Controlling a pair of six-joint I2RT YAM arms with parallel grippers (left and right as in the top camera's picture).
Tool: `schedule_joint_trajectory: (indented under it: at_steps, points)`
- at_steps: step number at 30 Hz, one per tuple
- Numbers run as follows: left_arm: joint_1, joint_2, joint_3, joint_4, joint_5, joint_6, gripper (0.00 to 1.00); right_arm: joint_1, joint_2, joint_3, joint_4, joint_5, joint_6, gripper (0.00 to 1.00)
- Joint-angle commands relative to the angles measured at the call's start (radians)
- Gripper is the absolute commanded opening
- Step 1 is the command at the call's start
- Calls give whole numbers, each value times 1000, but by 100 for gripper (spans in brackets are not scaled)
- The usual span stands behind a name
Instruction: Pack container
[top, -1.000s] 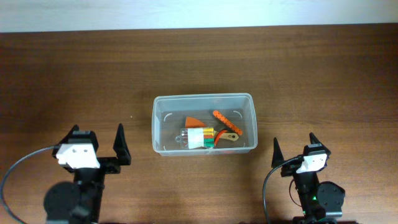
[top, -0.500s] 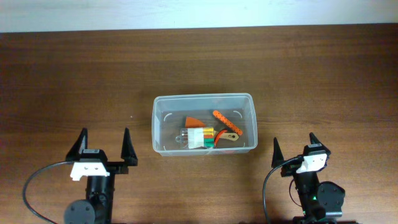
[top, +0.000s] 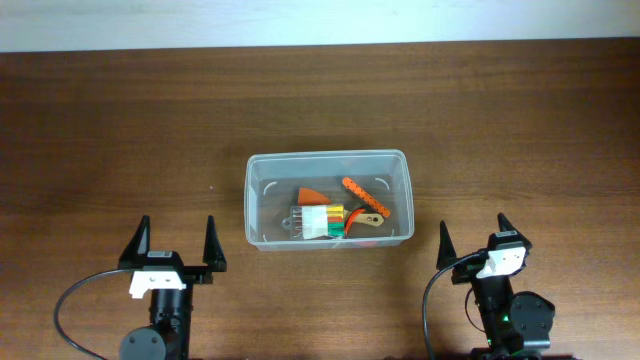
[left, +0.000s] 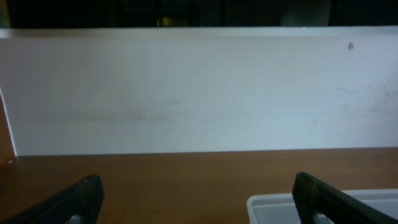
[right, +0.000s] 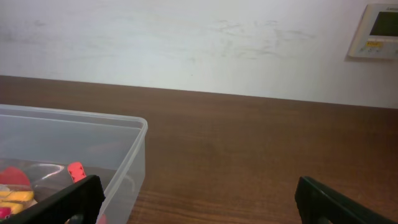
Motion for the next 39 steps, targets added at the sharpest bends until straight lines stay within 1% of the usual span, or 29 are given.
schedule_joint_trajectory:
  at_steps: [1, 4, 8, 12, 18, 39]
  points:
    - [0, -11, -36, 16, 3, 19, 99, 6, -10, -5, -7, -2, 4, 99]
    - [0, -10, -59, 7, 5, 19, 99, 6, -10, -5, -7, -2, 4, 99]
    - [0, -11, -58, -72, 4, 35, 99, 6, -10, -5, -7, -2, 3, 99]
    - [0, -11, -58, -203, 5, 42, 99, 6, -10, -5, -7, -2, 3, 99]
    - [0, -10, -58, -209, 7, 80, 99, 6, -10, -5, -7, -2, 4, 99]
    - [0, -10, -58, -209, 14, 80, 99, 6, -10, -5, -7, -2, 3, 99]
